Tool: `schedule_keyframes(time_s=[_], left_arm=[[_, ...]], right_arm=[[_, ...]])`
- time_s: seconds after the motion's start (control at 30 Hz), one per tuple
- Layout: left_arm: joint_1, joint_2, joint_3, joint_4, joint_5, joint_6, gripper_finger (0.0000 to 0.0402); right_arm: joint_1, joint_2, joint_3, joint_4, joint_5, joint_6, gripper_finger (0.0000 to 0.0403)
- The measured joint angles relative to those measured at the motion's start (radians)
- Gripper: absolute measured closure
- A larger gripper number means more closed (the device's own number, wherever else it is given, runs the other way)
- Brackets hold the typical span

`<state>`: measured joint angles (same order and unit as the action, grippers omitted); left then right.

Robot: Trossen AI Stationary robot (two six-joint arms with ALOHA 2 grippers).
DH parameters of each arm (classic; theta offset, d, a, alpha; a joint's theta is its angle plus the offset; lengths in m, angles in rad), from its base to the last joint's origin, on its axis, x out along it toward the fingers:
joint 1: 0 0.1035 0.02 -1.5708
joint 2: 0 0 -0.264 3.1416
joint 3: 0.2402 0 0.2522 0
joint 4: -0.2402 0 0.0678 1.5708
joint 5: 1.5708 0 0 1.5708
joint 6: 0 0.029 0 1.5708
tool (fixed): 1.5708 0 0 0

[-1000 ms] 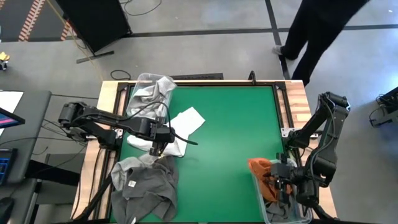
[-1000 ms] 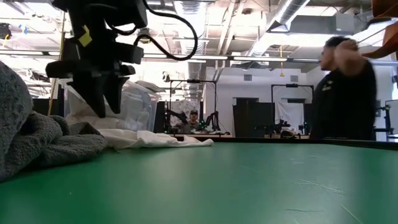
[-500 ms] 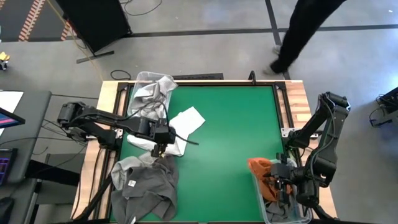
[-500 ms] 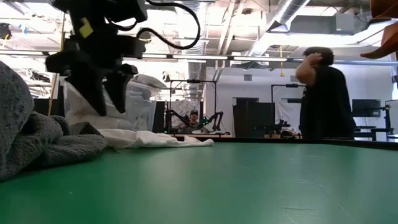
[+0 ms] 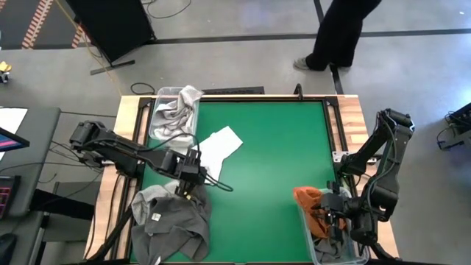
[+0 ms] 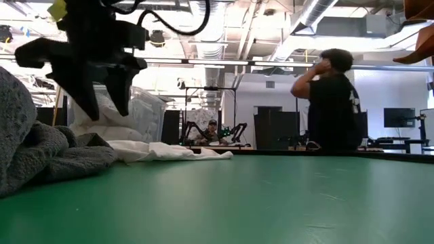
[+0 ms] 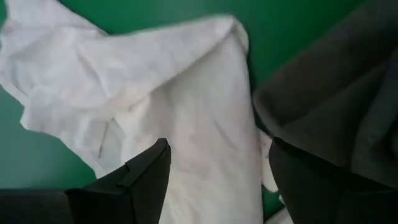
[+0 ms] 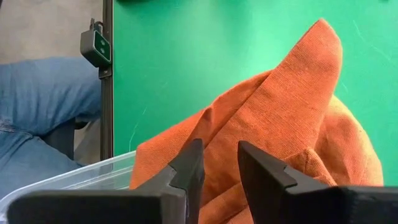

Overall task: Sort towels by color in basket
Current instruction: Put the white towel into the top transparent bin

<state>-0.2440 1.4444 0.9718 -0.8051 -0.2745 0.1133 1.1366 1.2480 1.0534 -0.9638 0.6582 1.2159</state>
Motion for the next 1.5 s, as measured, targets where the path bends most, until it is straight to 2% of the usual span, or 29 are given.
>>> schedule_keyframes(time_s=[0.33,0.6,0.83,0.97,1.2,1.23,1.37,1.5], left_arm=[[0.059,0.027,-0.005,0.037,-0.011,0.201,0.0144],[0.136,0.188,0.000,0.034,-0.010,0.329,0.0144],[0.220,0.289,0.041,0.028,0.106,0.355,0.0150],[0.249,0.306,0.057,0.015,0.153,0.364,0.0197],[0.247,0.311,0.103,0.015,0.158,0.417,0.0373],[0.243,0.311,0.107,0.015,0.158,0.425,0.0386],[0.220,0.311,0.142,0.001,0.155,0.431,0.0396],[0.185,0.298,0.206,-0.028,0.105,0.434,0.0398]], right_arm=[[0.000,0.000,0.000,0.002,0.022,-0.013,0.0275],[0.000,0.000,0.000,0.002,0.022,-0.013,0.0275],[0.000,0.000,0.000,0.002,0.022,-0.015,0.0275],[0.000,0.000,0.000,0.002,0.022,-0.018,0.0275],[0.000,0.000,0.000,0.000,0.022,-0.021,0.0275],[0.000,0.000,0.000,0.000,0.022,-0.022,0.0275],[0.000,0.000,0.000,0.001,0.023,-0.021,0.0275],[0.000,0.000,0.000,0.001,0.023,-0.021,0.0275]])
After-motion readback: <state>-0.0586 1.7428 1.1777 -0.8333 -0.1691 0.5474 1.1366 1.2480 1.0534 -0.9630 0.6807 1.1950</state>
